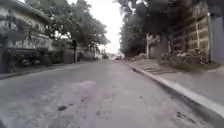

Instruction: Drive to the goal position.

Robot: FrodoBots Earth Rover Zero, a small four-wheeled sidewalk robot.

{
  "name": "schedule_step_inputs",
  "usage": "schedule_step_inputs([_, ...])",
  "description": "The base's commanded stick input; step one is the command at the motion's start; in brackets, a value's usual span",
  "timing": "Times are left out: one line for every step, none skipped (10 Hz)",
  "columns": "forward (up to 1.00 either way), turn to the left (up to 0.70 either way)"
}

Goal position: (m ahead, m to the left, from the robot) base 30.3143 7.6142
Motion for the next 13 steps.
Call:
schedule_step_inputs([1.00, 0.00])
schedule_step_inputs([1.00, 0.00])
schedule_step_inputs([1.00, -0.22])
schedule_step_inputs([1.00, -0.35])
schedule_step_inputs([1.00, -0.40])
schedule_step_inputs([1.00, -0.40])
schedule_step_inputs([1.00, -0.40])
schedule_step_inputs([1.00, -0.18])
schedule_step_inputs([1.00, 0.00])
schedule_step_inputs([1.00, 0.00])
schedule_step_inputs([1.00, 0.00])
schedule_step_inputs([1.00, 0.00])
schedule_step_inputs([1.00, 0.00])
